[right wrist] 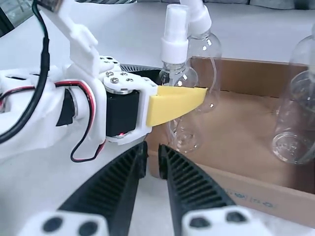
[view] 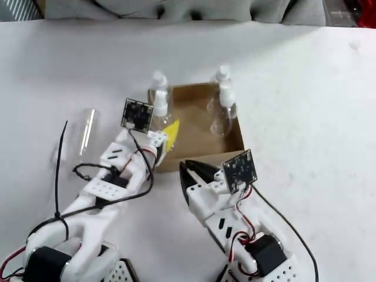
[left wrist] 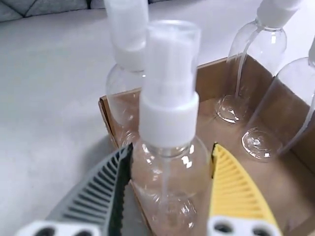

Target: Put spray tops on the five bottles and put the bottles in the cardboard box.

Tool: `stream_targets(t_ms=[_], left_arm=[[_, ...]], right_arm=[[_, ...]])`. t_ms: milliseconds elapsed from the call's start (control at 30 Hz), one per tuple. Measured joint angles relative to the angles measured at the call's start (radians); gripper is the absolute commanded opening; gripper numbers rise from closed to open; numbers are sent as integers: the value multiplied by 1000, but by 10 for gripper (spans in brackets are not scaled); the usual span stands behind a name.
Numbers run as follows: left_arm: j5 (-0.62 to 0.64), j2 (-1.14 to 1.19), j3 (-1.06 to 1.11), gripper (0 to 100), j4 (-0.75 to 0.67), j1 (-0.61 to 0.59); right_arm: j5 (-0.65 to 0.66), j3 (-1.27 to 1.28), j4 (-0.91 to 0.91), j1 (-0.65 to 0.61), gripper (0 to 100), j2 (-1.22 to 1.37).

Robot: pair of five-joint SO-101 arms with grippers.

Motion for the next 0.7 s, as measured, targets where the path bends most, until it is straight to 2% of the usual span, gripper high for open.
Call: stream_targets(t_ms=[200, 467, 700], left_arm=[[0, 0, 0, 177, 0, 0], [-28, -2, 25, 352, -2, -3], [-29, 0, 35, 357, 2, -14]], right_arm=[[0, 0, 2, 0, 18, 0], [0, 0, 2, 0, 18, 0], [0, 0, 2, 0, 18, 0]])
